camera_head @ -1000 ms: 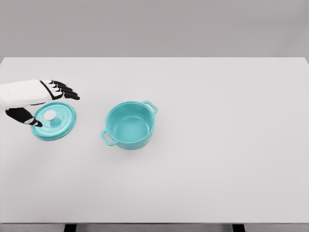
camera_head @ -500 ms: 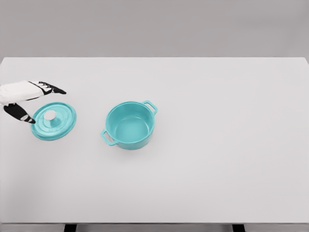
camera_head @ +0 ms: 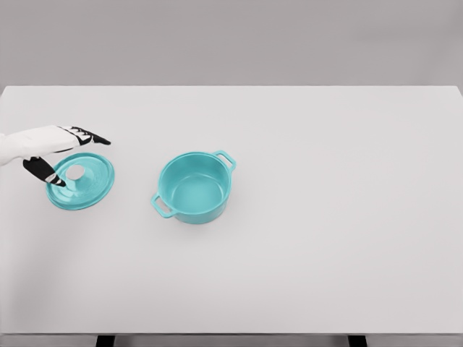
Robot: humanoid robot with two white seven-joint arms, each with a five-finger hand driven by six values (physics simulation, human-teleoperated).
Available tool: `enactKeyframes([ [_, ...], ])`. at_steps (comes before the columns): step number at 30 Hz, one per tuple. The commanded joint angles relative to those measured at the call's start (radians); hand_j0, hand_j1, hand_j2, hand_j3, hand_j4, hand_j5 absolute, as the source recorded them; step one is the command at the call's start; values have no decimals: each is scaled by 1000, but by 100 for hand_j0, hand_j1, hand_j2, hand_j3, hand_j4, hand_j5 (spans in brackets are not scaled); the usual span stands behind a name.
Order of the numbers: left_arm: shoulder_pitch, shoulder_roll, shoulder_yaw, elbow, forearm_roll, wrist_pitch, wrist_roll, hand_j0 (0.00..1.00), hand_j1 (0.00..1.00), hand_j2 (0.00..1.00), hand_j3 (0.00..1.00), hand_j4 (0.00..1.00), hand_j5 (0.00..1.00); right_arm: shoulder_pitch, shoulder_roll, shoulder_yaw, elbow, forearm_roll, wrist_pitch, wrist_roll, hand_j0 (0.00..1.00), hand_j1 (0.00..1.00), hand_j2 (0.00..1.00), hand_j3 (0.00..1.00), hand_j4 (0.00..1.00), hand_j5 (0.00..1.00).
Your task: Cover the pot with left arm
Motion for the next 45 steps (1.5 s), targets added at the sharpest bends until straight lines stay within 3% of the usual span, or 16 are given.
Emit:
enactKeyframes([
  [1,0,1,0,2,6,2,0,100,100,100,100,100,100,-2,0,0,0,0,0,0,100,100,100,100,100,100],
  [16,-2,-1,-1,8,-17,2,0,100,100,100,100,100,100,0,0,0,0,1,0,0,100,100,100,100,100,100],
  [21,-17,-2,-1,8,-74,2,0,100,100,100,100,100,100,-2,0,0,0,1,0,0,100,100,100,100,100,100],
  [28,-40,-7,-41,5,-68,2,0,100,100,100,100,100,100,-2,0,0,0,1,0,0,100,100,100,100,100,100],
  [45,-32,4,-44,-6,-60,2,0,100,100,100,100,100,100,-2,0,0,0,1,0,0,100,100,100,100,100,100],
])
